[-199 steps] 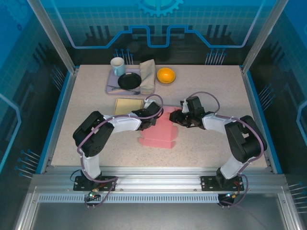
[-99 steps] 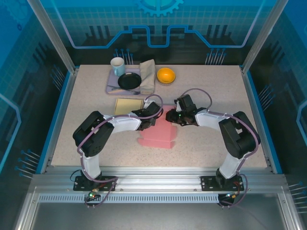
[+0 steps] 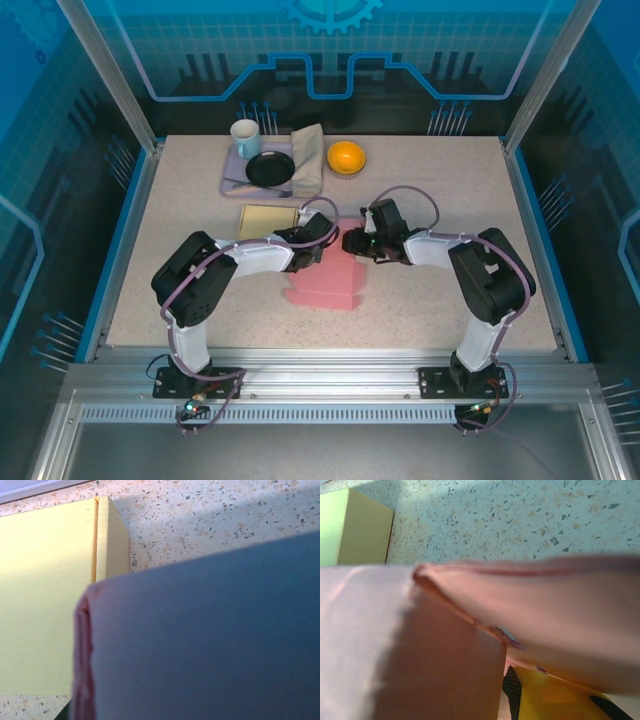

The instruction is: Fold the paper box

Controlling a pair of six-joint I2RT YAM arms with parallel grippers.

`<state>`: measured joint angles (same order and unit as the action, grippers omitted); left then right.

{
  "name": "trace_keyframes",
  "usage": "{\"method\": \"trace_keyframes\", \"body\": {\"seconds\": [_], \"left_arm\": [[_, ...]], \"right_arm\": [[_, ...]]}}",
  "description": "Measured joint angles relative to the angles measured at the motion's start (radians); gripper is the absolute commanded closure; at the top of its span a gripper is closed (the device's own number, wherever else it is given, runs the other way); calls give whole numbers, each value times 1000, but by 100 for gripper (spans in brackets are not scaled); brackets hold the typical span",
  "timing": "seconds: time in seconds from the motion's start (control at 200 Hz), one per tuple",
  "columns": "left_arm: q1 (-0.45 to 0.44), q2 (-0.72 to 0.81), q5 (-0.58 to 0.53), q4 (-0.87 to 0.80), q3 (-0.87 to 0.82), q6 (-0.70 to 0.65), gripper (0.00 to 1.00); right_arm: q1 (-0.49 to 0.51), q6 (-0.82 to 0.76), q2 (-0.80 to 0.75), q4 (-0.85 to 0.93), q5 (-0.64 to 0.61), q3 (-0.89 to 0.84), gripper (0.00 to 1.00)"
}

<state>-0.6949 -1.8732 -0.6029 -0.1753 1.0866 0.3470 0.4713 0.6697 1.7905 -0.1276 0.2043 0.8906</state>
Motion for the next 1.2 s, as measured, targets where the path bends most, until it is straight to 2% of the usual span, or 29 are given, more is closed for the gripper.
{"method": "trace_keyframes", "body": {"seconds": [0.14,0.33,0.53,0.665,0.795,0.895,1.04,1.2], "left_arm": [[0,0,-3,0,0,6,100],[0,0,-3,5,0,15,100],[0,0,-2,5,0,18,100],[0,0,-2,5,1,21,100],[0,0,-2,5,1,21,100],[0,0,-2,5,1,21,100],[0,0,-2,5,1,21,100],[0,0,-2,5,1,21,100]], "right_arm": [[0,3,-28,-2,13,-21,64],[-1,2,-106,80,41,-29,61],[-24,-37,-233,226,39,-16,60],[-71,-123,-312,357,23,32,60],[-148,-257,-370,489,-31,113,56],[-214,-381,-375,547,-127,181,56],[-257,-624,-375,510,-234,153,56],[-259,-933,-344,438,-258,64,56]]}}
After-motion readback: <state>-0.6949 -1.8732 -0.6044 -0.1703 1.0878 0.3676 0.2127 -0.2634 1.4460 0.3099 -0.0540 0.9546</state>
